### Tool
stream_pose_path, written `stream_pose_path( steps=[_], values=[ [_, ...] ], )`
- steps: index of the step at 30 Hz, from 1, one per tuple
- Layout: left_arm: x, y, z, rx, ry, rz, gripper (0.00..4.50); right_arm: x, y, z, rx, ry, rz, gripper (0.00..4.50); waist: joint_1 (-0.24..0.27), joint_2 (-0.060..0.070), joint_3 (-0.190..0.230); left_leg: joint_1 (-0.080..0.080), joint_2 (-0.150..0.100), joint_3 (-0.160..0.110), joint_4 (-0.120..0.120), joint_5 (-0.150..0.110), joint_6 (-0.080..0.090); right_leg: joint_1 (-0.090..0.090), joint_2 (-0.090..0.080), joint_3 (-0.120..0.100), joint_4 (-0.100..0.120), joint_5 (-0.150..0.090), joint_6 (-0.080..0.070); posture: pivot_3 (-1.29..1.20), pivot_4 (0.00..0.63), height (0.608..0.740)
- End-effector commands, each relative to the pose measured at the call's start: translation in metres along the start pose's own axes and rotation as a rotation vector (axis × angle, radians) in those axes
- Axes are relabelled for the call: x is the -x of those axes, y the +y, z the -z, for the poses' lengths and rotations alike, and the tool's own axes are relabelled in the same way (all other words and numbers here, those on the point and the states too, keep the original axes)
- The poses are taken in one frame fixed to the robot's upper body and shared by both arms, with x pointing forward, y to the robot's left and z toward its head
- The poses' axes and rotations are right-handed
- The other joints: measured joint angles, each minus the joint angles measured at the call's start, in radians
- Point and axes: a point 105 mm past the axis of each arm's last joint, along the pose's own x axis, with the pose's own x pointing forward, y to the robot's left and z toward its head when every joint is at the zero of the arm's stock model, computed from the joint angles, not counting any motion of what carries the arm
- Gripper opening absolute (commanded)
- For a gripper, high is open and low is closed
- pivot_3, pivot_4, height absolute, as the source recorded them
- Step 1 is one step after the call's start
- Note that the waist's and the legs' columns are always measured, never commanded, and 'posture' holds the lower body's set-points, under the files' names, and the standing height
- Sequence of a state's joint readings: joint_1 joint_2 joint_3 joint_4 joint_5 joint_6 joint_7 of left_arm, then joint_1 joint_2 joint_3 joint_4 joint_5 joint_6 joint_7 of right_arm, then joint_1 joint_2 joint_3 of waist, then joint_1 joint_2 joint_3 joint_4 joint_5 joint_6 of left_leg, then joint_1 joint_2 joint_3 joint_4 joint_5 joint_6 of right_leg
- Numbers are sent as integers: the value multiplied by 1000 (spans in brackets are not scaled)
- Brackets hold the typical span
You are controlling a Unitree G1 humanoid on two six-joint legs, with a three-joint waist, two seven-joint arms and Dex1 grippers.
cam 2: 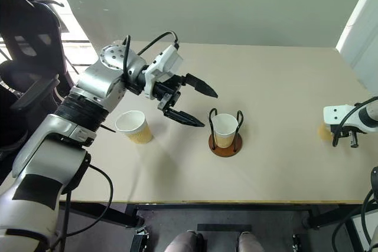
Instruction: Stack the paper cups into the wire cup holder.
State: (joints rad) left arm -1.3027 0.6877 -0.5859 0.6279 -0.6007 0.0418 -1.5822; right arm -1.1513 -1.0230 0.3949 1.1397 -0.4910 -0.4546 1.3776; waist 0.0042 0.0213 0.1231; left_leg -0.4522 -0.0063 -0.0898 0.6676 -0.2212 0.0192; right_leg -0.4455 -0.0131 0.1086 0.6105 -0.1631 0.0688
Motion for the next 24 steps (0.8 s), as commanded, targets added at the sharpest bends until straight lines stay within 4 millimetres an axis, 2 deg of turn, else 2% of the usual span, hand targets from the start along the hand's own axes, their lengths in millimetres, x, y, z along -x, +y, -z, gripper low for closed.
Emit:
stream_pose_path(
  steps=[1, 8, 21, 24],
  values=[
    [5, 0, 1, -29, 19, 9, 4500, 22, -16, -35, 126, -105, 35, 28, -2, 0, 0, 0, 0, 0, 0, 0, 0, 0, 0, 0, 0, 0, 0, 0, 150, 740],
    [7, 2, 11, -14, 36, -8, 4500, 45, -19, -91, 302, -207, 44, 28, 0, 0, 0, -2, 0, -1, 0, 0, -1, -1, 0, -1, -1, -2, -4, 0, 150, 740],
    [3, 3, 19, 7, 59, 4, 4500, 87, -28, -148, 442, -238, 156, 28, 0, 0, 0, -2, 0, -1, 0, 0, -2, -2, 0, -1, 1, -3, -5, 0, 150, 740],
    [5, 3, 27, 6, 78, -7, 4500, 93, -25, -169, 459, -288, 164, 28, -1, 0, 0, -2, 0, -1, 0, 0, -2, -2, 1, -2, 1, -3, -5, 0, 150, 740]
  ],
)
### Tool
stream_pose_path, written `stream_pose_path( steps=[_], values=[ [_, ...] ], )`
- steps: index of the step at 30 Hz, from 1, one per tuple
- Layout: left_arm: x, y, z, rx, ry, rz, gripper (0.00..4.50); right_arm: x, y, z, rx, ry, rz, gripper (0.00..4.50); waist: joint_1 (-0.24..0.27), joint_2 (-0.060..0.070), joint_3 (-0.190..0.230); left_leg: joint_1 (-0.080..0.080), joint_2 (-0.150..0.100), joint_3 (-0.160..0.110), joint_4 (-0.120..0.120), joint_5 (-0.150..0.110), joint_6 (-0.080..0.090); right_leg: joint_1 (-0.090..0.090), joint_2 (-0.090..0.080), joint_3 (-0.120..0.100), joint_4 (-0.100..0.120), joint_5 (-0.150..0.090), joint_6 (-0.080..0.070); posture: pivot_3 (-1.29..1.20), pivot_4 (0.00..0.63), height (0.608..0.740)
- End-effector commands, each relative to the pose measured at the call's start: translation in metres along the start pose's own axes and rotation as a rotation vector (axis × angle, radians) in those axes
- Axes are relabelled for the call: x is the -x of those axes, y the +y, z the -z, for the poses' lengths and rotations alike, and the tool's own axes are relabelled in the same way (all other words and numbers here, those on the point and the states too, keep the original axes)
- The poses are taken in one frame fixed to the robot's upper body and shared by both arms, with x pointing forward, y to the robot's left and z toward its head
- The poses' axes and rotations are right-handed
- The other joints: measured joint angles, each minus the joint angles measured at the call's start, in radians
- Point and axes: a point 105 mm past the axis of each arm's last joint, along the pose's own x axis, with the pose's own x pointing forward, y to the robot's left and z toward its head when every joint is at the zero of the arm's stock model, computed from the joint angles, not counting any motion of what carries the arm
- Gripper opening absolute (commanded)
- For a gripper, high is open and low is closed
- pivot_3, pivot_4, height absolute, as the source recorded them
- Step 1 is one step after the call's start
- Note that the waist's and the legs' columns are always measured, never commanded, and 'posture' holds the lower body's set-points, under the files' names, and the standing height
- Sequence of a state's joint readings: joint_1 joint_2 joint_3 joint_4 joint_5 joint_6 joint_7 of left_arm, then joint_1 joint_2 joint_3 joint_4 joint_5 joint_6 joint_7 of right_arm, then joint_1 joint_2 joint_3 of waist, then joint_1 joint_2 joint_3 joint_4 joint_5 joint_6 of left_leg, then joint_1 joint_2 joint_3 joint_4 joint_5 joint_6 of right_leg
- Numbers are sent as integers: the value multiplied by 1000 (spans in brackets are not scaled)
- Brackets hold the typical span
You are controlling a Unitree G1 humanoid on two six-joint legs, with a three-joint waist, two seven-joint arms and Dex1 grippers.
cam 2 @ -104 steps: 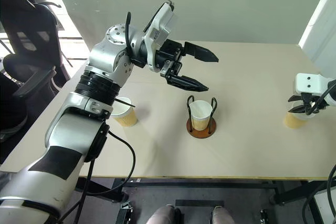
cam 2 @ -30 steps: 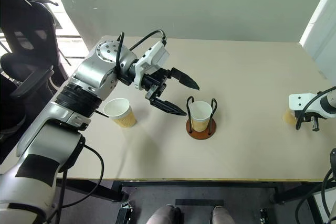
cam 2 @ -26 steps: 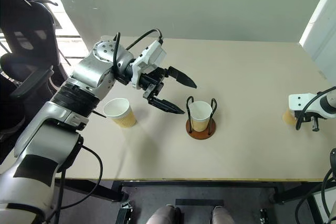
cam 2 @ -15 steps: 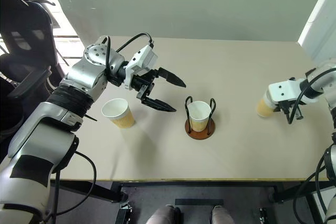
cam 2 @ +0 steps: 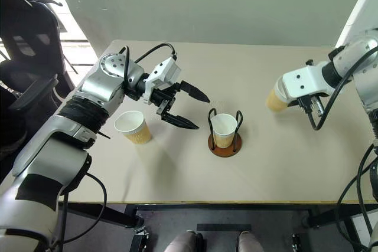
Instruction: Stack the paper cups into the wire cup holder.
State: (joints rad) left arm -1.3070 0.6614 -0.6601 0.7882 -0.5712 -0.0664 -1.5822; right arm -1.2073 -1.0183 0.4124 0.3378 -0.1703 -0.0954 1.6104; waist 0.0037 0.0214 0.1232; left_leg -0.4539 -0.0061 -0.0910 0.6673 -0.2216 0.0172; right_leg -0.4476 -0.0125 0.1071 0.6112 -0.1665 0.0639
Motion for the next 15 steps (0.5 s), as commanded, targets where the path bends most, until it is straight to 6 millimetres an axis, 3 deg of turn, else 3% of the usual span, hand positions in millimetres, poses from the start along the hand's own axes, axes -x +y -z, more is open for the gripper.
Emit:
stream_pose_path(
  steps=[1, 15],
  values=[
    [7, 1, -2, -36, 23, 7, 4500, 8, -10, -27, 43, -57, 36, 28, -1, 0, 0, 0, 0, 0, 0, 0, 0, 0, 0, 0, 0, 0, 0, 0, 150, 740],
    [21, 2, 24, 15, 133, -36, 4500, -1, -28, -60, 72, -126, 58, 28, 1, 0, 0, -1, 0, -1, 0, 0, -1, -2, 0, -1, 1, 0, 0, 0, 150, 740]
  ],
)
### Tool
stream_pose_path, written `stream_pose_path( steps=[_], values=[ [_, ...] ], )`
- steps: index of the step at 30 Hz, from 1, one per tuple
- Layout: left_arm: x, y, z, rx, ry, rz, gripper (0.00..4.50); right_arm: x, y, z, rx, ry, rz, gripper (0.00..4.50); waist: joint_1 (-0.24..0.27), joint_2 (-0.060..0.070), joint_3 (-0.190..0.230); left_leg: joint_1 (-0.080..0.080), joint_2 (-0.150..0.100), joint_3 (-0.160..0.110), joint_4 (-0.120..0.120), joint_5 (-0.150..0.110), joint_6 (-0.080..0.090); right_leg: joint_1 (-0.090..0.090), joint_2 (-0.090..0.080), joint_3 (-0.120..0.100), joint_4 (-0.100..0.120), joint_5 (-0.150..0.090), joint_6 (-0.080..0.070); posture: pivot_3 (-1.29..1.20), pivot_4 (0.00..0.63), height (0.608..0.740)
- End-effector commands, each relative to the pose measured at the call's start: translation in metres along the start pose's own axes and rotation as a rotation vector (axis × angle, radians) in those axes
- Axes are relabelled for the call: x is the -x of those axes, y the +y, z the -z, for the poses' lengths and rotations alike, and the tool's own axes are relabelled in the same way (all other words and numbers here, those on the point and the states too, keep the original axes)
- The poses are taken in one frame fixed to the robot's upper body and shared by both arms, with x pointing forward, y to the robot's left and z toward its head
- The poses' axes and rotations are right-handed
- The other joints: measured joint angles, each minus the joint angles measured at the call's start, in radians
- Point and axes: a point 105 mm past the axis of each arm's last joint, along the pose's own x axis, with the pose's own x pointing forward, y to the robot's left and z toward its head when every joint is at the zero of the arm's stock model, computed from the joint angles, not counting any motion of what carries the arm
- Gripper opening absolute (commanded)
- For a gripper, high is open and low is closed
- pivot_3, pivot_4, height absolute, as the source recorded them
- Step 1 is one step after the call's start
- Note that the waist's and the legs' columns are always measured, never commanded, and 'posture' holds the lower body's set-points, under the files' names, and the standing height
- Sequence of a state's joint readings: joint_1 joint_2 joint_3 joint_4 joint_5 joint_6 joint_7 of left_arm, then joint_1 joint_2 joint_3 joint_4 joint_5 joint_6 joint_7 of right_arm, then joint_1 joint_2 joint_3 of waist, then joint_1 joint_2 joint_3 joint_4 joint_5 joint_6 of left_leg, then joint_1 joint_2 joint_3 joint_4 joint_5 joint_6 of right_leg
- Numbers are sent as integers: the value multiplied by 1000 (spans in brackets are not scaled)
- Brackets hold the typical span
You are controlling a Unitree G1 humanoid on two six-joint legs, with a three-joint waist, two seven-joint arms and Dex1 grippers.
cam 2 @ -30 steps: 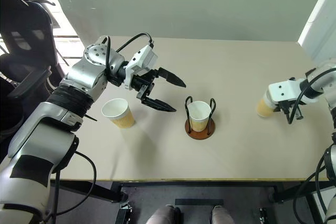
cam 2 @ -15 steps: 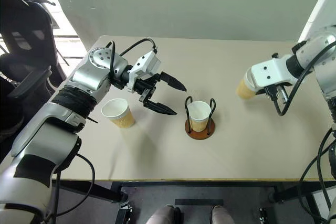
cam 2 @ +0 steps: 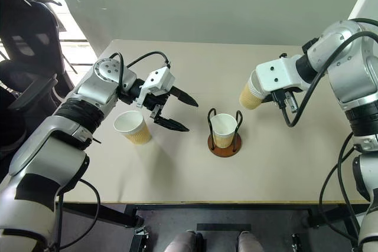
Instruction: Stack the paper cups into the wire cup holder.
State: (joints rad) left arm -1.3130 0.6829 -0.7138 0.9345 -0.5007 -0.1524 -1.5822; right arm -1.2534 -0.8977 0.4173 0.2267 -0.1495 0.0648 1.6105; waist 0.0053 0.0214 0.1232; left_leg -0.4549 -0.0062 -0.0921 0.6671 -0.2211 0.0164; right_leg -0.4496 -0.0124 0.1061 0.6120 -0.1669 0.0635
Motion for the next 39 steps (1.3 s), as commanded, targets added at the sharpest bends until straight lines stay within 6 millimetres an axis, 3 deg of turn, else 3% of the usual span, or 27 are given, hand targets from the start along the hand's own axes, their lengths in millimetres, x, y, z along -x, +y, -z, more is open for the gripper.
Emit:
stream_pose_path(
  steps=[1, 9, 19, 28, 39],
  values=[
    [5, 3, -9, -43, 5, 9, 4500, 5, -9, -14, 41, -12, 27, 28, -1, 0, 0, 0, 0, 0, 0, 0, 0, 0, 0, 0, 0, 0, 0, 0, 150, 740],
    [4, 5, 0, -36, 22, -8, 4500, 6, -19, -39, 82, -57, 46, 28, 0, 0, 0, -1, 0, 0, 0, 0, 0, -1, 0, 0, 0, 0, 0, 0, 150, 740],
    [-2, 6, 1, -48, 20, -4, 4500, -1, 4, -57, 70, -108, -11, 28, 1, 0, 0, -1, 0, 0, 0, 2, -3, -1, 0, 0, 0, -2, -2, 0, 150, 740],
    [-2, 6, -1, -53, 16, -1, 4500, -16, 21, -55, 79, -106, -71, 28, 0, 0, 0, -1, 0, 0, 1, 2, -4, -1, 0, 0, 3, -1, -2, 0, 150, 740],
    [3, 6, -1, -44, 16, -7, 4500, -28, 24, -53, 131, -91, -103, 28, 0, 0, 0, 0, 0, 0, 2, 3, -4, -2, 1, 0, 6, -1, -2, 0, 150, 740]
  ],
)
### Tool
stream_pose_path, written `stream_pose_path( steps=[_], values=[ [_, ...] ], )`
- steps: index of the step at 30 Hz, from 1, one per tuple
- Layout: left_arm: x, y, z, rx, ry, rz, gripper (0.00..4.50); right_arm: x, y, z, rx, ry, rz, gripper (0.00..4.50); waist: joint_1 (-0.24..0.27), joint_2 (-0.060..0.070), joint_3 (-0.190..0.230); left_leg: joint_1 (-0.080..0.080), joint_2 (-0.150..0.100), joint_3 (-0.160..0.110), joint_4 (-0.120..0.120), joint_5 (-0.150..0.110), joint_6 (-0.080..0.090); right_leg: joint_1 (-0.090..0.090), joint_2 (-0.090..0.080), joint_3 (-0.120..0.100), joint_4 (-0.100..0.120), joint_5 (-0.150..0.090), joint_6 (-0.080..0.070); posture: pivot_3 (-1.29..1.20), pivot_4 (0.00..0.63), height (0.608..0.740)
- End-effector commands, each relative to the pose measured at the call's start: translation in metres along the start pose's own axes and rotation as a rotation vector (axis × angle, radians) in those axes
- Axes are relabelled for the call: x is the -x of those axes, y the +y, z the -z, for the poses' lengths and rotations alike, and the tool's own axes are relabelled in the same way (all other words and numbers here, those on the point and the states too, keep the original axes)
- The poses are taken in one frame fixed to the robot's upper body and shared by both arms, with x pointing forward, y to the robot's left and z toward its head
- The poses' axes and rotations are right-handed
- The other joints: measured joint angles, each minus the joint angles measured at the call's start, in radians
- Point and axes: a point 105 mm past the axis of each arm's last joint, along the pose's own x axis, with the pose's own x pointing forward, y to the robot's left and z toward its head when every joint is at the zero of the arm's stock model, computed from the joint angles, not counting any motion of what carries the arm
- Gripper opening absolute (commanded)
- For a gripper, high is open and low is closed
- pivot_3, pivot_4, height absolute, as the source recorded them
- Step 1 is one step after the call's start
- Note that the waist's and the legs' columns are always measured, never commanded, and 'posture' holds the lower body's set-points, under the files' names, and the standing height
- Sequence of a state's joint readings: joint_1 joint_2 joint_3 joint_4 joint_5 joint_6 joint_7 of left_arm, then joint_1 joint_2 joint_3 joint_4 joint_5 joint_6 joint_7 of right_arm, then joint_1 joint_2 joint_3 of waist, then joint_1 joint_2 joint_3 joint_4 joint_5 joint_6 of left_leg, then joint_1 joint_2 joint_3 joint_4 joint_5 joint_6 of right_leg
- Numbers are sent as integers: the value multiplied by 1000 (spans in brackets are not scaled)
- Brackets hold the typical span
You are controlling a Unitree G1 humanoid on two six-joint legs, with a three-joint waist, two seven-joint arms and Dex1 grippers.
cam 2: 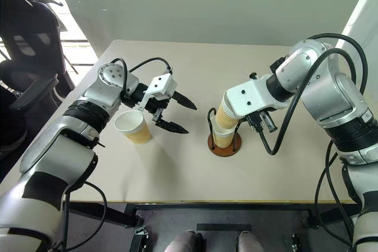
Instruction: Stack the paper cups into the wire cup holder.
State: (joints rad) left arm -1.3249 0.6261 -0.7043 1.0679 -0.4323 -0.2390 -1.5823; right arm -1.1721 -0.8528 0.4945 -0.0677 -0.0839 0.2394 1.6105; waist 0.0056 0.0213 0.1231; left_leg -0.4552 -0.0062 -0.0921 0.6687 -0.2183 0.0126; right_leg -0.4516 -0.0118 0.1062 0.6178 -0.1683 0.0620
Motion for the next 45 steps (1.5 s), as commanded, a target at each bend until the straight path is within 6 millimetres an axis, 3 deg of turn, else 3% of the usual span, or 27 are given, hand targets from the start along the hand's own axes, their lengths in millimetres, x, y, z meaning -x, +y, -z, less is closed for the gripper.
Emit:
stream_pose_path(
  steps=[1, 13, 25, 28, 31, 41, 45],
  values=[
    [9, 3, -15, -45, -25, 3, 4500, 2, -2, 0, 37, 22, 8, 28, 0, 0, 0, 0, 0, 0, 0, 0, 0, 0, 0, 0, 0, 0, 0, 0, 150, 740],
    [6, 1, -21, -46, -70, 17, 4500, -4, 4, 11, 40, 45, -11, 28, 0, 0, 0, 0, 0, 0, 1, 0, 0, 0, 0, 0, 0, 0, 1, 0, 150, 740],
    [6, 0, -32, -51, -102, 32, 4500, -10, 2, 6, 64, 27, -14, 28, -1, 0, 0, 0, 0, 0, 1, 0, 0, 0, 0, 0, 1, 0, 1, 0, 150, 740],
    [6, 0, -33, -50, -105, 33, 4500, -12, 0, 2, 66, 11, -8, 648, -2, 0, 0, 0, 0, 0, 1, 1, 0, 0, 0, 0, 1, 0, 1, 0, 150, 740],
    [6, 0, -33, -49, -108, 34, 4500, -12, -3, -1, 54, -11, 0, 1539, -2, 0, 0, 0, 0, 0, 1, 1, 0, 0, 0, 0, 1, 0, 0, 0, 150, 740],
    [8, 1, -37, -45, -115, 29, 4500, 13, -25, -6, -34, -65, 122, 1539, -1, 0, 0, 0, 0, 0, 1, 2, -1, 0, 0, 0, 2, -1, -2, 0, 150, 740],
    [11, 2, -36, -39, -110, 17, 4500, 33, -33, -10, -123, -129, 184, 1539, -2, 0, 0, 0, 0, 0, 1, 2, -2, 0, 0, 0, 2, -3, -6, 0, 150, 740]
  ],
)
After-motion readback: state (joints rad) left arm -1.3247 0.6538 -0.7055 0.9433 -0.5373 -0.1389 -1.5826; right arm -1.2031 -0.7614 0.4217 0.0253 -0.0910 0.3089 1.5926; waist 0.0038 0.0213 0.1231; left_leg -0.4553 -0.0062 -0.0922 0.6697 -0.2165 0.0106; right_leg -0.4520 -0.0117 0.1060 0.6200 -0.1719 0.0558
